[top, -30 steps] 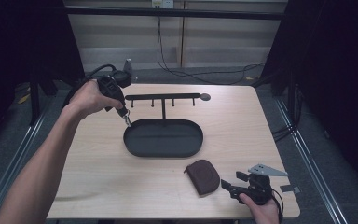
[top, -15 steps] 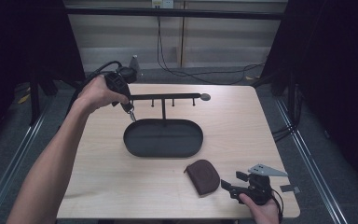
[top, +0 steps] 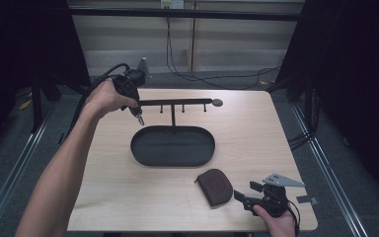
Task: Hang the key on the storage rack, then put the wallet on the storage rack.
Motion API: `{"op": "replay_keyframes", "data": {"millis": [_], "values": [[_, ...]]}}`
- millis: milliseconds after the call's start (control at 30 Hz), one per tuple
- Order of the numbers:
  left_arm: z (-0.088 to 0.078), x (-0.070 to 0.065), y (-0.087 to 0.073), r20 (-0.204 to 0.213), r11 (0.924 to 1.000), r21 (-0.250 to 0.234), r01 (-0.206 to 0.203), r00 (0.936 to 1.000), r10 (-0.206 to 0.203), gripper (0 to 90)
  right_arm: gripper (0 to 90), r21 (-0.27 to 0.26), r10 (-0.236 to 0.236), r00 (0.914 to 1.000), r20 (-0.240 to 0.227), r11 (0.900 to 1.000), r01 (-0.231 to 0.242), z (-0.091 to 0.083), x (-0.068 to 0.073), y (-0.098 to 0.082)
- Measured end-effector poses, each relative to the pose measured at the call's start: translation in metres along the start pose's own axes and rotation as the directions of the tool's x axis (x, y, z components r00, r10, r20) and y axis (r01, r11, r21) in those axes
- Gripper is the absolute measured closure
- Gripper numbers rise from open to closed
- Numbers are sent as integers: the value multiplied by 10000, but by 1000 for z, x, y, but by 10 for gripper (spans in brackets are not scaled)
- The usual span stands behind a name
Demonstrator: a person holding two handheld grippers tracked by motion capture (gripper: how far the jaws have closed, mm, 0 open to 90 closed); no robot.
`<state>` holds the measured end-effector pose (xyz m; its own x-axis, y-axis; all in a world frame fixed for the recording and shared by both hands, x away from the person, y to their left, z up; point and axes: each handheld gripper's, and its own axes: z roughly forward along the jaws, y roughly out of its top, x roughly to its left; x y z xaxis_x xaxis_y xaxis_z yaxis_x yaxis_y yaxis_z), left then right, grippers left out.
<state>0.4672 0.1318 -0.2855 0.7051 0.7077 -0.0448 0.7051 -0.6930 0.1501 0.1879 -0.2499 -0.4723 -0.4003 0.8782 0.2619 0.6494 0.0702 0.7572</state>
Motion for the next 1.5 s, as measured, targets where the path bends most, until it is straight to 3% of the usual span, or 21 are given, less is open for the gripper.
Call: {"op": "replay_keyframes", "data": {"millis": [467,767,967,1200,1500], "values": [[4,2,1,-339,9996,-64,264,9991,-266,873,239,-1,-107,9999,-67,9999,107,1,0,0],[3,10,-9,-204,9983,-319,485,9986,-492,836,239,28,-132,9999,-68,9999,132,1,1,0],[7,14,-17,-111,9981,-297,546,9984,-549,801,239,24,88,10000,-46,10000,-88,2,-1,1],[5,17,-37,-39,9898,-1026,989,9950,-998,688,239,69,3,10000,-56,10000,-2,3,0,1],[15,18,-65,464,9769,-1811,1137,9932,-1069,605,240,84,-83,10000,-8,9999,83,3,1,1]]}}
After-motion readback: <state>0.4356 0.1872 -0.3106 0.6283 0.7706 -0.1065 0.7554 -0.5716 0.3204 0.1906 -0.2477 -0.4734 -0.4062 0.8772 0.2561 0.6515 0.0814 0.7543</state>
